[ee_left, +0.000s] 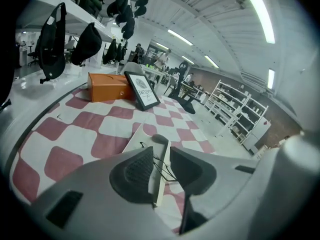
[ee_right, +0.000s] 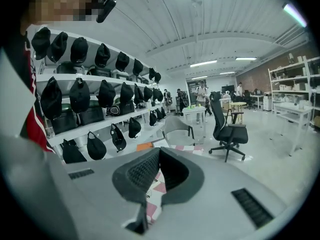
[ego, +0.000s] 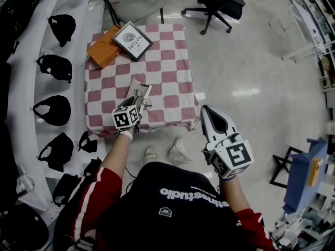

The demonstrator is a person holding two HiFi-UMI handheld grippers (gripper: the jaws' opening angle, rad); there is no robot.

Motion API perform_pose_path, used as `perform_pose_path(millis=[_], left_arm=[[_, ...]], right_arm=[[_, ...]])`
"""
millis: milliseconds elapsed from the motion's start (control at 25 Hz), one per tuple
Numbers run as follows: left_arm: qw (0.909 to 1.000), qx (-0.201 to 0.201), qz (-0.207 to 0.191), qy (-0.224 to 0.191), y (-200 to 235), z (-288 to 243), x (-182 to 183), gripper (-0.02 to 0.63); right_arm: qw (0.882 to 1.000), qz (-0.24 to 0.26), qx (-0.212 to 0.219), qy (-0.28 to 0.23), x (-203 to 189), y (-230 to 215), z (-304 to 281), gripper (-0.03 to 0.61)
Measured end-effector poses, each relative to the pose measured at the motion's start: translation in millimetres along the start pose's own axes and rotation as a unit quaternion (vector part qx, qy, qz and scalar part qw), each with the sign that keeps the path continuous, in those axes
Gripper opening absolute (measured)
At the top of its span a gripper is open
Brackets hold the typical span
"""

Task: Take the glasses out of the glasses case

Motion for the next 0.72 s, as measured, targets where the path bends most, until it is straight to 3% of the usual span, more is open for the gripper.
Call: perform_pose_path(millis=[720], left_arm=[[0.9982, 0.052, 0.003, 0.030, 17, -39, 1, 0.106]], right_arm=[[1.000, 0.005, -0.008, 0.020, -12, -11, -4, -0.003]])
Point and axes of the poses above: the fingertips, and each gripper's own axes: z backward along the fingers, y to its left, x out of its top, the point moved 7 cm from there along z, backward along the fingers, and after that the axes turned 15 degrees about z, right-handed, at the moved point
